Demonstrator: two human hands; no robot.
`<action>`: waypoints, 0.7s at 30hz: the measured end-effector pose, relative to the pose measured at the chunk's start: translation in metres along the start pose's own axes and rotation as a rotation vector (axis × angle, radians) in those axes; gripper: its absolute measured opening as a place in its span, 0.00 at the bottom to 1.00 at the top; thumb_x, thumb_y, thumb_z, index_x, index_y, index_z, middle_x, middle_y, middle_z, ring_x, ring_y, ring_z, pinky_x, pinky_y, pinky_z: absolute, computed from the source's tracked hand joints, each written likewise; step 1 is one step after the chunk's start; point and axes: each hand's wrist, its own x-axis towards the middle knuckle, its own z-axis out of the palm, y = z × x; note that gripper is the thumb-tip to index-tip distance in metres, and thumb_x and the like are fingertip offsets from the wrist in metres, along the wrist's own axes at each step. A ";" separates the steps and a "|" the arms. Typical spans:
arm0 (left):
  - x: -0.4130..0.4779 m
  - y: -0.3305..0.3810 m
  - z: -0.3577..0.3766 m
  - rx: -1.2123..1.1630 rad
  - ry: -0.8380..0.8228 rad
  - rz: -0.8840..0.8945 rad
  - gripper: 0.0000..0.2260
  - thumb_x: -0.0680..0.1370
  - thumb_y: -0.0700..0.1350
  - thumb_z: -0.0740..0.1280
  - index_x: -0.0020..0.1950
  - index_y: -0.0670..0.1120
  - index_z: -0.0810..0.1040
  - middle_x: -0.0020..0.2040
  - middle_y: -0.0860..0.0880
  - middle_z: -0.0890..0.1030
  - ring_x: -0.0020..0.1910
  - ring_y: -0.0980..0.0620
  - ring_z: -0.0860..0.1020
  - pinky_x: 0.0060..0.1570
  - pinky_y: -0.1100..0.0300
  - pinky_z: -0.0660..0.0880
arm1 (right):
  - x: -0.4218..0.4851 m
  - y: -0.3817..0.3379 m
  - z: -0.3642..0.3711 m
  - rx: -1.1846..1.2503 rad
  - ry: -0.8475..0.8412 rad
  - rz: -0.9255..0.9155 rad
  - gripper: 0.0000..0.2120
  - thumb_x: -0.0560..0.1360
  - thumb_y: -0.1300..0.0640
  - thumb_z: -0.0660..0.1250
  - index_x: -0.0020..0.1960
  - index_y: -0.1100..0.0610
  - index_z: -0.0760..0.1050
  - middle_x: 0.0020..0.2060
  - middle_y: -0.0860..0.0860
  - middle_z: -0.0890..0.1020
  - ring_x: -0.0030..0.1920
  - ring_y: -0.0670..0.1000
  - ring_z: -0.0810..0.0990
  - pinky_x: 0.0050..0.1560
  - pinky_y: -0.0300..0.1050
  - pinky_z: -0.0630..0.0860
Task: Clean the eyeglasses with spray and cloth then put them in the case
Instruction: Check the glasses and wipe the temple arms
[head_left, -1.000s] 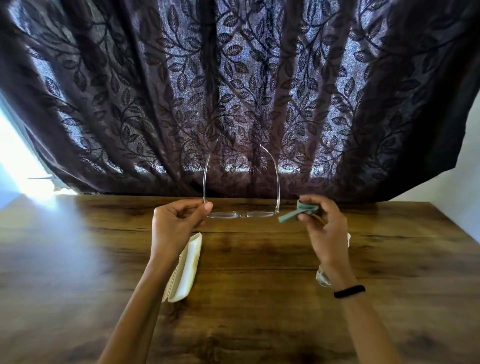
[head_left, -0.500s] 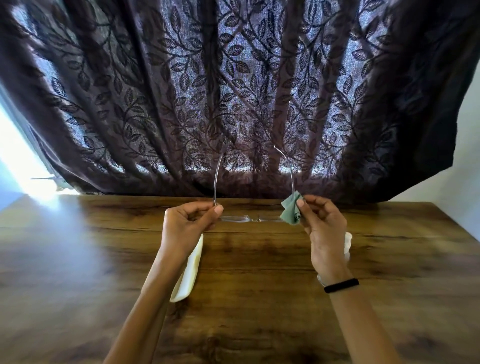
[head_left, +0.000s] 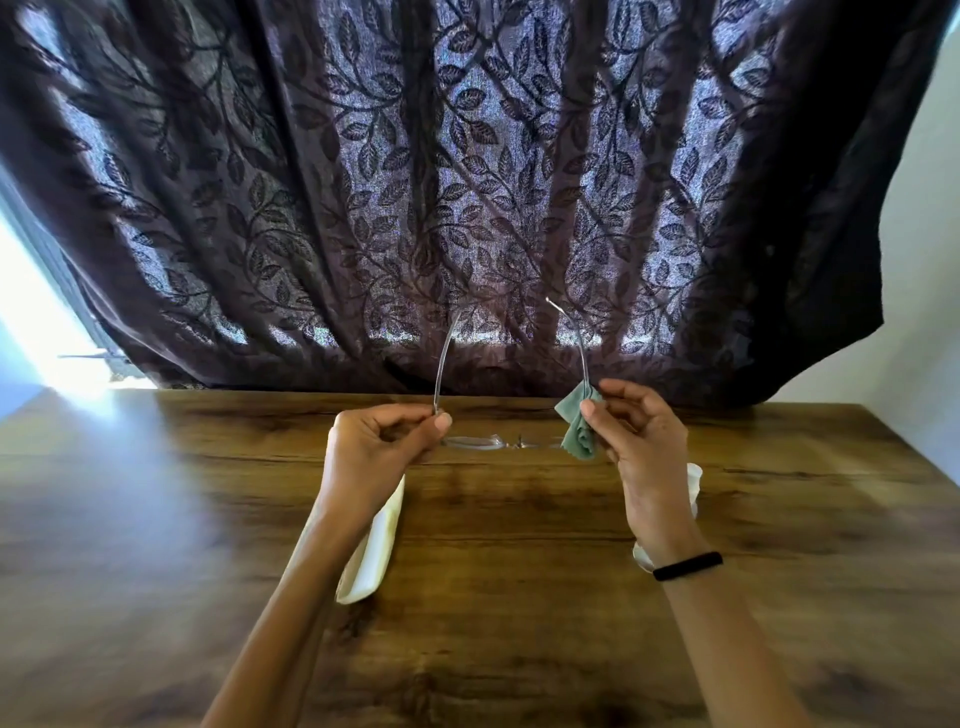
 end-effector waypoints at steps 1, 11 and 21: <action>0.000 0.000 -0.001 0.000 -0.008 0.001 0.08 0.64 0.47 0.72 0.41 0.47 0.83 0.34 0.49 0.84 0.32 0.54 0.81 0.35 0.65 0.79 | 0.001 0.000 0.000 -0.024 -0.004 -0.008 0.12 0.68 0.65 0.72 0.49 0.55 0.77 0.41 0.54 0.82 0.39 0.49 0.80 0.34 0.34 0.76; -0.003 -0.002 -0.003 -0.012 -0.125 -0.035 0.07 0.64 0.46 0.73 0.40 0.48 0.84 0.35 0.46 0.84 0.33 0.54 0.81 0.35 0.65 0.78 | 0.015 -0.010 0.003 -0.071 0.025 -0.077 0.12 0.68 0.68 0.72 0.47 0.55 0.76 0.40 0.51 0.81 0.40 0.48 0.80 0.39 0.36 0.79; -0.005 -0.003 -0.002 -0.025 -0.207 -0.028 0.04 0.69 0.38 0.72 0.43 0.42 0.83 0.34 0.51 0.84 0.32 0.57 0.80 0.33 0.68 0.76 | 0.032 -0.018 0.007 -0.076 0.006 -0.083 0.10 0.68 0.67 0.72 0.47 0.58 0.77 0.40 0.51 0.80 0.41 0.48 0.79 0.39 0.38 0.76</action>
